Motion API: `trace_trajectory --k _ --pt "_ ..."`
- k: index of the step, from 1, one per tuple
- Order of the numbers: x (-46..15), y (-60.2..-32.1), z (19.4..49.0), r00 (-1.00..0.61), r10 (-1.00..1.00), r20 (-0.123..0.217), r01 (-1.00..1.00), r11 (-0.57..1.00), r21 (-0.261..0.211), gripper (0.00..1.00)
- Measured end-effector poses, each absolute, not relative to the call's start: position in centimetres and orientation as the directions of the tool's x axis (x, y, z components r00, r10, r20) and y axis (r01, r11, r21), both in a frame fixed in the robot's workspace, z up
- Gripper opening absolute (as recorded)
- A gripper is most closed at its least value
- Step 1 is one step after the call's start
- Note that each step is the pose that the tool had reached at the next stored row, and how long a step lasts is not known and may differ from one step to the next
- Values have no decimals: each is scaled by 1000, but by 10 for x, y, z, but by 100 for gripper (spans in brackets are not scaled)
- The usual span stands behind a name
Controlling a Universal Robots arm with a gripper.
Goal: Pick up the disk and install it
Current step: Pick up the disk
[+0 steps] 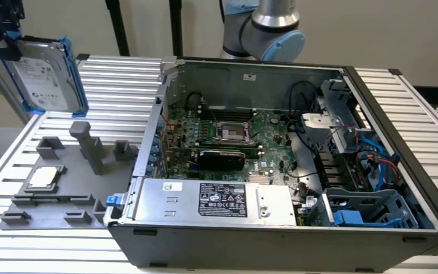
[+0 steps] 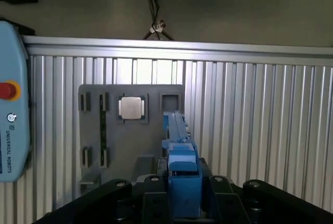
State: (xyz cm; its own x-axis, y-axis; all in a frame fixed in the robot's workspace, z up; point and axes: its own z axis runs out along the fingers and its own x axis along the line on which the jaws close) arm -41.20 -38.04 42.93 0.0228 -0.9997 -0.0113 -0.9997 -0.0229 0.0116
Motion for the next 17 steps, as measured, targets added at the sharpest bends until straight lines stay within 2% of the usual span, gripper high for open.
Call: trace_trajectory --k 17 --pt "-337 -387 463 23 -1000 -17 -1000 -23 11 33"
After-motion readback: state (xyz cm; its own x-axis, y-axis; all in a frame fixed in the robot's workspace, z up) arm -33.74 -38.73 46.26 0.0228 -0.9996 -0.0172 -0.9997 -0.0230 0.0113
